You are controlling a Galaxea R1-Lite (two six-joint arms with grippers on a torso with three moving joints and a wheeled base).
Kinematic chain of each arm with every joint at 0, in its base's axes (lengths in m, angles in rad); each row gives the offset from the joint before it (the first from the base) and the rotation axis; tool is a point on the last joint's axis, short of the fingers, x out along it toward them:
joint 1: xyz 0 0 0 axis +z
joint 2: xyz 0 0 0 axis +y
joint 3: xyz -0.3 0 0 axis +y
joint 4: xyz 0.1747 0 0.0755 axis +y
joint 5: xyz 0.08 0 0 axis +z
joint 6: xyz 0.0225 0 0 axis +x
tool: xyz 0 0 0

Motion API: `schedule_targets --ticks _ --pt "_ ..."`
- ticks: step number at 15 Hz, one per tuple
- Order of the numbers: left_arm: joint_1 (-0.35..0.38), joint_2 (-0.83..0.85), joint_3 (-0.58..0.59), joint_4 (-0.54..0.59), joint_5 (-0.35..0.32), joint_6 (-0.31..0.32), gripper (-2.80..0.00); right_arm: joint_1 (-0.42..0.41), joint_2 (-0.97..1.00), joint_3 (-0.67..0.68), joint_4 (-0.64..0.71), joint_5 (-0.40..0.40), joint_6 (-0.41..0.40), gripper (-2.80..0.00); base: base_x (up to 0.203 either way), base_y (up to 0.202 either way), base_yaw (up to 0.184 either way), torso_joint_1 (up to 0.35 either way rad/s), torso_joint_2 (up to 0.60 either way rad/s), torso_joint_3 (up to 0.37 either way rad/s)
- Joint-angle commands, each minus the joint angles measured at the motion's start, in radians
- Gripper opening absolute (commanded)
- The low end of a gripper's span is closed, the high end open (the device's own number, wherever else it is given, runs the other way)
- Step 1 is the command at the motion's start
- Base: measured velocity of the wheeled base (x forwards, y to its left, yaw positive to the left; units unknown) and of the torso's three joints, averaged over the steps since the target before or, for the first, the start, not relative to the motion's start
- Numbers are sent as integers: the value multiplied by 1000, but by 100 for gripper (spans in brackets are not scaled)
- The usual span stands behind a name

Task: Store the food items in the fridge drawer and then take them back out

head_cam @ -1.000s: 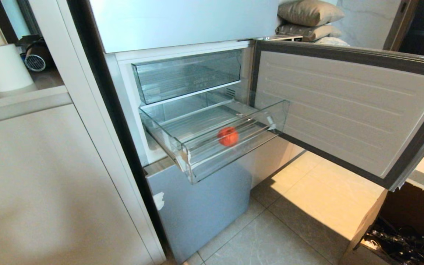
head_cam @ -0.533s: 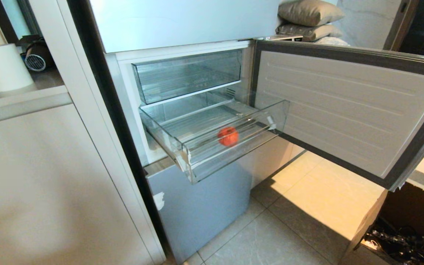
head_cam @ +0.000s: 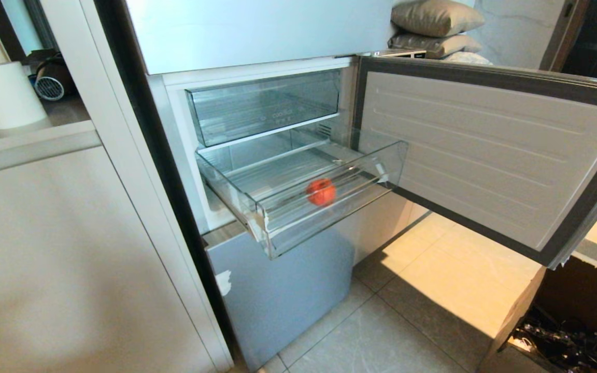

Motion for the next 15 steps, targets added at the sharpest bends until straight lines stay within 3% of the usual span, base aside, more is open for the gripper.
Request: schedule_targets --ticks 1,2,3,10,15 --pt "0 -3 1 -1 0 0 -280 6 14 -3 -6 10 1 0 0 0 0 0 0 0" --pt "0 -3 2 -1 0 0 -280 8 15 -3 -6 11 1 0 0 0 0 0 0 0" --pt "0 -3 2 -1 0 0 -280 8 15 -3 -6 11 0 -280 0 0 0 0 0 0" --pt "0 -3 2 -1 0 0 -280 12 -81 16 10 9 2 -280 0 0 0 0 0 0" --pt "0 -2 2 -1 0 0 -280 12 -362 163 203 3 5 -280 0 0 0 0 0 0"
